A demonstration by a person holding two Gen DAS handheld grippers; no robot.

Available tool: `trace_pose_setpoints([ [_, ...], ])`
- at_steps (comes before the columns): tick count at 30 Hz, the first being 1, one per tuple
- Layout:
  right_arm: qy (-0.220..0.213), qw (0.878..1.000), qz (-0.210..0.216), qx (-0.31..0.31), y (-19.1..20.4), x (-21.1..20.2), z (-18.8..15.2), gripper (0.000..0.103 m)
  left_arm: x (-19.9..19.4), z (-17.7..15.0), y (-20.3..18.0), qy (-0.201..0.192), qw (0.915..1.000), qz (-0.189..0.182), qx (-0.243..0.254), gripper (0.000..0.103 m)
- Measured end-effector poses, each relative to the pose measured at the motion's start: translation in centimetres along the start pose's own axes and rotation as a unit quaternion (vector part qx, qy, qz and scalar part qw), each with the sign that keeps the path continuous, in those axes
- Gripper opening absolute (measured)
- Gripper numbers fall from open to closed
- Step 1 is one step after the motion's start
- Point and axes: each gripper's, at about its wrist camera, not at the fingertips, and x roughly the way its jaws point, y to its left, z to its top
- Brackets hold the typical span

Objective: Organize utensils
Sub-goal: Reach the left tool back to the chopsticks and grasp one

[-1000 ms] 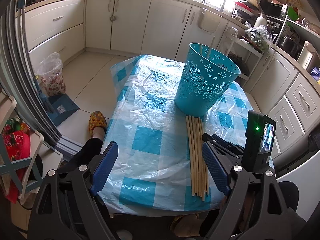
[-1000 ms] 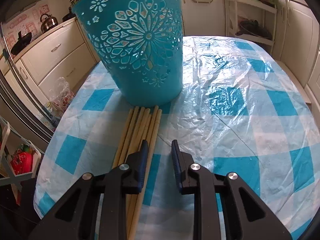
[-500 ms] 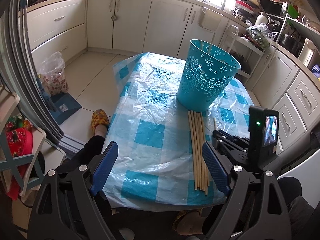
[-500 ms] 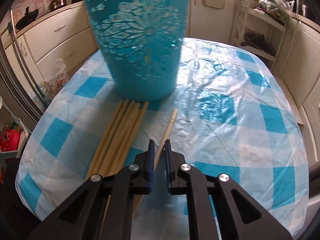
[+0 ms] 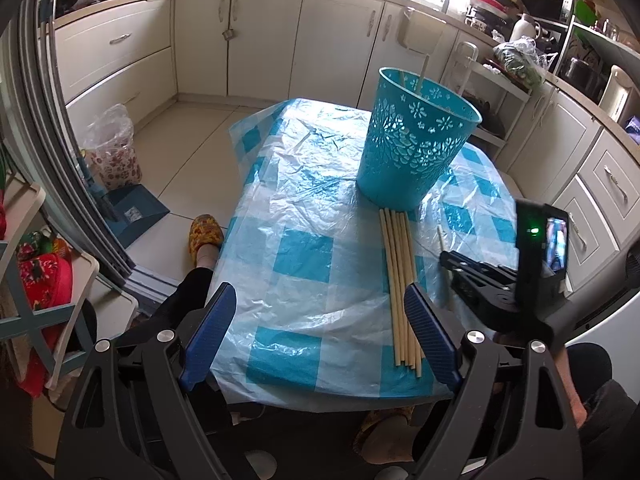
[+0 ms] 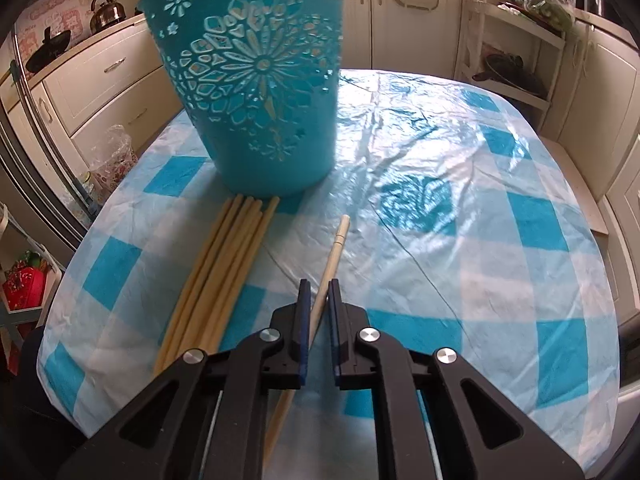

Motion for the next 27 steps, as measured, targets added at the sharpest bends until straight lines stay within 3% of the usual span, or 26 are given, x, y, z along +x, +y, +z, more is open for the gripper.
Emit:
trace_pose_setpoints([
  [7, -0.001, 1.000, 0.025, 0.011, -0.6, 0.0, -0.1, 0.009, 2.5, 0.4, -0.9, 0.017, 0.9995, 0.013, 0.023, 0.082],
  [14, -0.012, 0.999, 0.046, 0.027, -1.3, -0.2, -0.5, 0.009, 7.5, 2.8, -1.2, 0.036, 0.9988, 0.028, 0.019, 0.082],
  [27, -0.012, 0.997, 0.070, 0.034, -2.1, -0.1, -0.6, 0.009, 15.7, 5.4, -6.2, 0.064, 0.9928, 0.058, 0.082, 0.082],
])
